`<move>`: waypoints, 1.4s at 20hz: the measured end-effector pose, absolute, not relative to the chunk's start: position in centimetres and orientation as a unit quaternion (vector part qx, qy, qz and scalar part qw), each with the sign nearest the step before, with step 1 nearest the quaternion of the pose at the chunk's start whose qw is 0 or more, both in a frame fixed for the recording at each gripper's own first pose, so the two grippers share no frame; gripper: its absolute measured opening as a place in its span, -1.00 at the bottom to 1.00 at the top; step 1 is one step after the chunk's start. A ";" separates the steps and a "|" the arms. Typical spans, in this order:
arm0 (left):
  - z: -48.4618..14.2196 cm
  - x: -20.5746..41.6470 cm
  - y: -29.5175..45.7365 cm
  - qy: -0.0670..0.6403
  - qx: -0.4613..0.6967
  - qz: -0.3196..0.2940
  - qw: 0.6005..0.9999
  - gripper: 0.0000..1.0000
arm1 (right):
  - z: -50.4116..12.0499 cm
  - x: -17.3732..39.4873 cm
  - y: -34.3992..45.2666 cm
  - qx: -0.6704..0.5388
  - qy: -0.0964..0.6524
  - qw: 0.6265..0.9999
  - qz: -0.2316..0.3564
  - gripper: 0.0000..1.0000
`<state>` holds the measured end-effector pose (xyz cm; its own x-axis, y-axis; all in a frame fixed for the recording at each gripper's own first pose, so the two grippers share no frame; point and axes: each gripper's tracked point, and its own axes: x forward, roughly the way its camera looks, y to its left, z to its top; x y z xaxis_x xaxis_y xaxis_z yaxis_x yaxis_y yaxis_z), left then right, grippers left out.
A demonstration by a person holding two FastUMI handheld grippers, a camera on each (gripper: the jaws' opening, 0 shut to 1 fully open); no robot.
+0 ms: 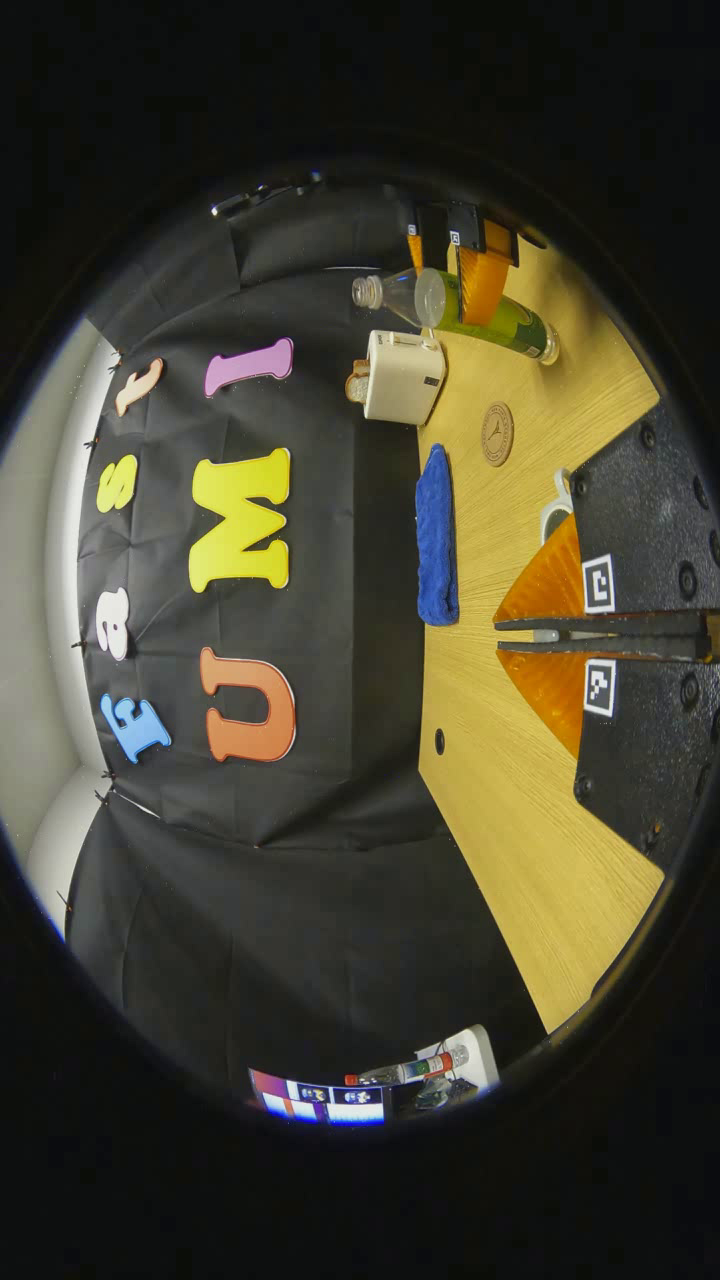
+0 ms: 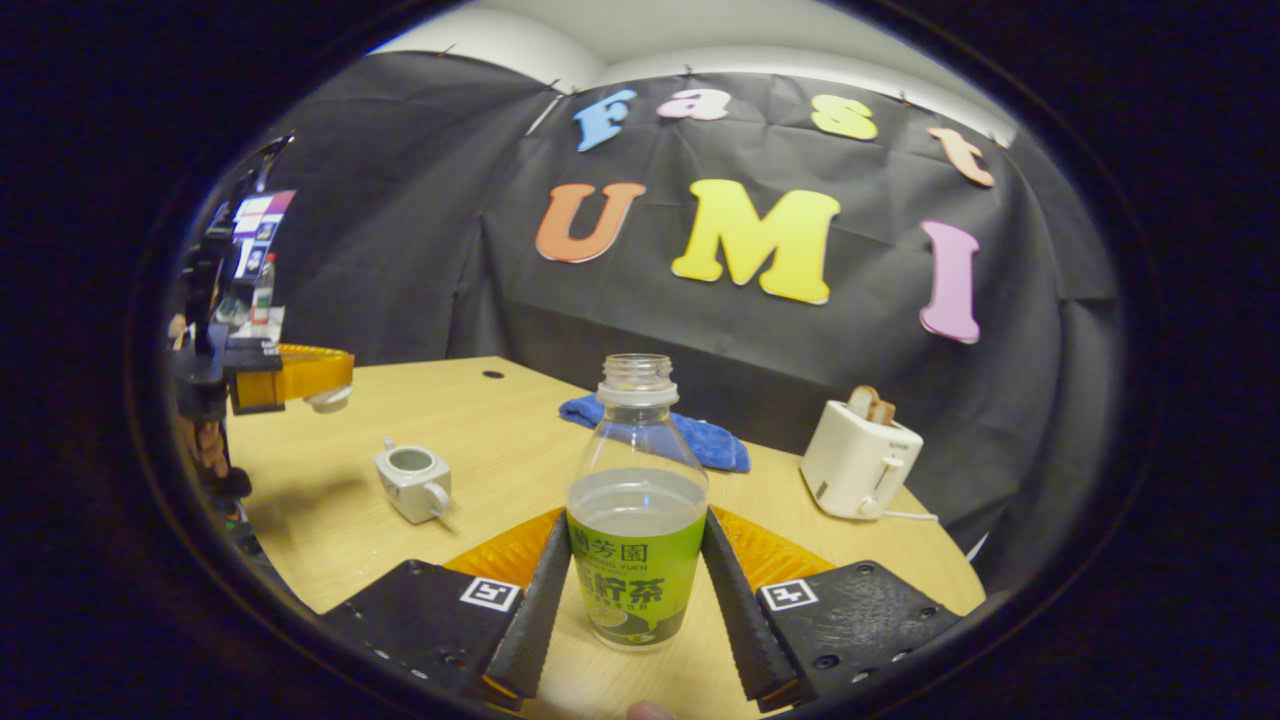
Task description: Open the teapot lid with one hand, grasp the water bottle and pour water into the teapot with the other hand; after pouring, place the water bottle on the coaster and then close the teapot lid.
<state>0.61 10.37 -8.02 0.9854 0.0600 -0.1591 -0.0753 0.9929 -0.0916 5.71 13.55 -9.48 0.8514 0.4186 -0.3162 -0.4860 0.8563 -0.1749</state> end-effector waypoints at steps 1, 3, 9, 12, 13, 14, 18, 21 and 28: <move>-8.0 0.5 10.9 0.080 -0.055 0.031 0.995 -0.95 | -8.9 6.1 14.8 -0.168 0.120 0.944 0.258 0.44; -7.8 0.3 12.2 0.074 -0.057 0.039 0.995 -0.95 | -8.3 7.4 16.2 -0.249 0.095 0.926 0.268 0.45; -8.7 -0.2 14.3 0.086 -0.065 0.049 0.993 -0.94 | -8.8 10.3 19.6 -0.459 0.034 0.847 0.265 0.45; -8.5 0.0 14.3 0.082 -0.058 0.045 0.994 -0.94 | -9.8 9.7 21.6 -0.498 0.030 0.817 0.290 0.43; -8.4 -0.1 14.3 0.081 -0.055 0.043 0.994 -0.94 | -10.1 9.5 22.1 -0.507 0.030 0.809 0.295 0.43; -8.4 -0.2 14.4 0.081 -0.053 0.041 0.994 -0.94 | -10.0 9.5 22.2 -0.519 0.027 0.802 0.295 0.45; -8.7 -0.4 14.4 0.083 -0.037 0.026 0.995 -0.94 | -10.1 9.3 23.0 -0.591 -0.007 0.751 0.293 0.43; -8.7 -0.3 14.5 0.086 -0.030 0.021 0.996 -0.95 | -10.7 9.6 22.8 -0.622 -0.008 0.723 0.301 0.43; -9.6 -0.6 15.7 0.094 -0.031 0.030 0.995 -0.94 | -11.6 10.3 24.6 -0.696 -0.055 0.654 0.291 0.43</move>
<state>-0.55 15.75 -9.57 0.9803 0.0543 -0.1898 -0.0659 0.9963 -0.0554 10.27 24.57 -11.57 0.8241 0.4576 -0.3340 -0.3048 -0.1388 -0.9422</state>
